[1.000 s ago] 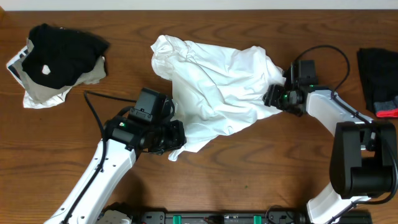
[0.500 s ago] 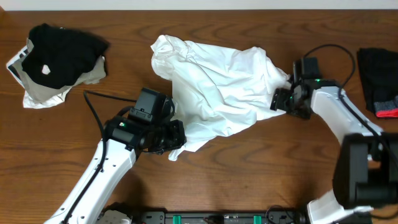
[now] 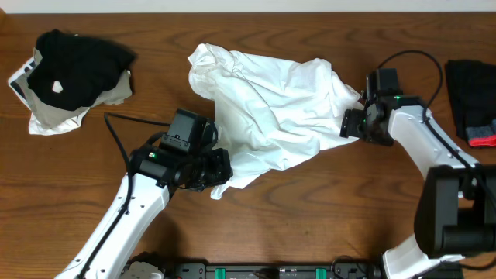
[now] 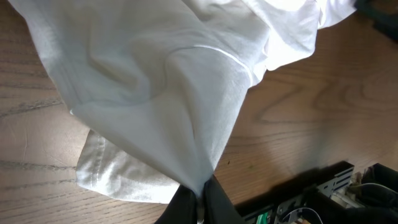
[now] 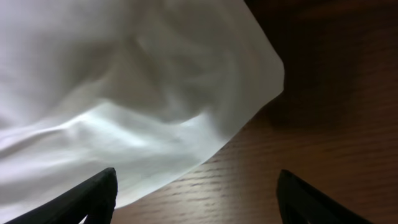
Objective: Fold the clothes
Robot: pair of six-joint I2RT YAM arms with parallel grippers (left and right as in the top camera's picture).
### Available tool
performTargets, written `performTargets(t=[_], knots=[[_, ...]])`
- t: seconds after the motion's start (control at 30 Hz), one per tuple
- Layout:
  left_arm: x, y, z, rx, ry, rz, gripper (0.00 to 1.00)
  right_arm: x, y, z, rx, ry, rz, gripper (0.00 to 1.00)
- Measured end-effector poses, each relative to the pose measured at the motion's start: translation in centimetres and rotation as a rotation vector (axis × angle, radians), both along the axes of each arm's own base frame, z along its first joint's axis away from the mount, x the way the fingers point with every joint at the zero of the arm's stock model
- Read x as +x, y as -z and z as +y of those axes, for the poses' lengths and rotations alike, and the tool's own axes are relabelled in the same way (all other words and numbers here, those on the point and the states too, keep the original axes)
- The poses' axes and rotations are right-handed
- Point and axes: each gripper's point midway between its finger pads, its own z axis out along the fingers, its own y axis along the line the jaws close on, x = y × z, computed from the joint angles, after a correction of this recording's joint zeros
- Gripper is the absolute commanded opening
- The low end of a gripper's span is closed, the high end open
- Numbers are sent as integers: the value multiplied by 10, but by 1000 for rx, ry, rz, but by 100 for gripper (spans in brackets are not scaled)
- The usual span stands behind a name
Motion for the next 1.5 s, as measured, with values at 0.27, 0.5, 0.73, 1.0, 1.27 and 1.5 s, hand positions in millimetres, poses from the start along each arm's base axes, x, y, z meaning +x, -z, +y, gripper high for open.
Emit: performTargets(t=[0.27, 0.5, 0.73, 1.0, 1.27, 1.5], knots=[[0, 0, 0, 1, 6, -4, 6, 3, 5, -24, -38, 18, 0, 74], [0, 0, 0, 1, 6, -4, 6, 8, 6, -24, -26, 15, -19, 71], [0, 0, 0, 1, 6, -4, 6, 11, 14, -21, -7, 7, -12, 64], [0, 0, 0, 1, 6, -4, 6, 14, 14, -20, -5, 2, -23, 52], [0, 0, 0, 1, 6, -4, 6, 15, 13, -20, -4, 3, -27, 55], [0, 0, 0, 1, 7, -4, 6, 19, 12, -20, -4, 3, -46, 57]])
